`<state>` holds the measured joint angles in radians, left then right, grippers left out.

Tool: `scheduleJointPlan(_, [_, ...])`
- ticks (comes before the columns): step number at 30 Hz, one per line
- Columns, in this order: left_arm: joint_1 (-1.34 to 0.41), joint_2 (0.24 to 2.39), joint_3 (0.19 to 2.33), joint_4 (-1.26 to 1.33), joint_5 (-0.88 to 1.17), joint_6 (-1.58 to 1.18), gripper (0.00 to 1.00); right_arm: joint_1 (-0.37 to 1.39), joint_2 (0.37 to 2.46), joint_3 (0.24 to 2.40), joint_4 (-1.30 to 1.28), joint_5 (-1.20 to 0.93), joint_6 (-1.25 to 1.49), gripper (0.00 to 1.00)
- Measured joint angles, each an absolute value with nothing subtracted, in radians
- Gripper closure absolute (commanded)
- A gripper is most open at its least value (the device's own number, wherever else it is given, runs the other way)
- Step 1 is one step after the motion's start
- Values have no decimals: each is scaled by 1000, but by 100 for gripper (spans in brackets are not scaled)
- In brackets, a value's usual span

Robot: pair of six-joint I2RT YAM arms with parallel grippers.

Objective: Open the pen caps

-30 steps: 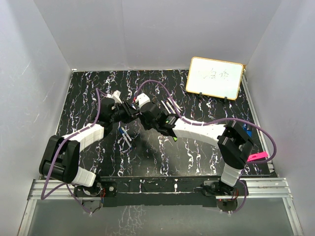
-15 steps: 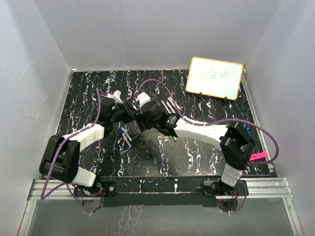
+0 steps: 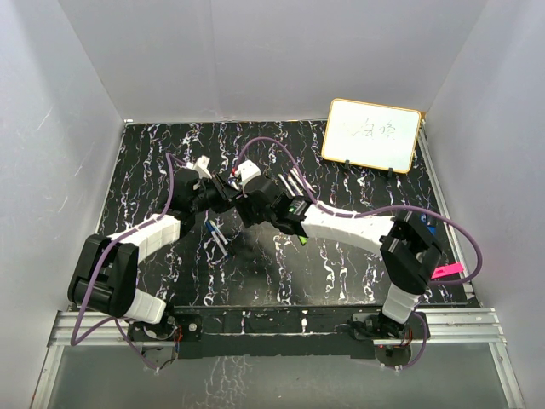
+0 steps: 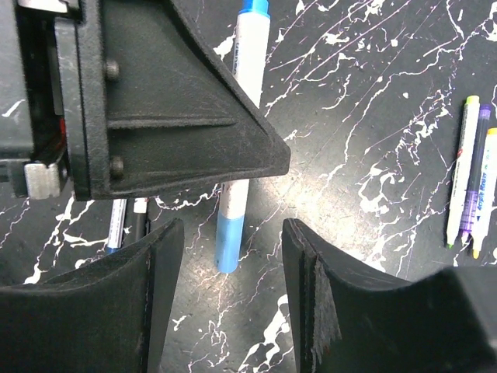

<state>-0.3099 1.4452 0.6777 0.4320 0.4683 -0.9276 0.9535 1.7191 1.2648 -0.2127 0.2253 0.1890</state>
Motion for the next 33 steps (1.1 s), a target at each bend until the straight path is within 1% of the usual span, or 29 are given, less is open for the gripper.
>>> scheduleJointPlan(3, [-310,1443,678,437,477,-932,100,952,1726,1266,-213,224,189,53])
scheduleJointPlan(13, [-319,1421,680,442,496,-939,100,942,1764,1272,-212,210,188,68])
scheduleJointPlan(18, [-326,1421,681,444,500,-944,100,940,1778,1272,-215,207,187,81])
scheduleJointPlan(20, [-328,1421,681,449,500,-943,100,940,1778,1272,-213,202,189,87])
scheduleJointPlan(22, [-329,1421,681,448,497,-944,100,940,1778,1272,-216,207,195,97])
scheduleJointPlan(23, [-329,1421,682,448,494,-946,100,938,1778,1272,-216,207,200,100])
scheduleJointPlan(33, [-332,1421,702,421,456,-943,100,933,1778,1269,-204,202,208,100])
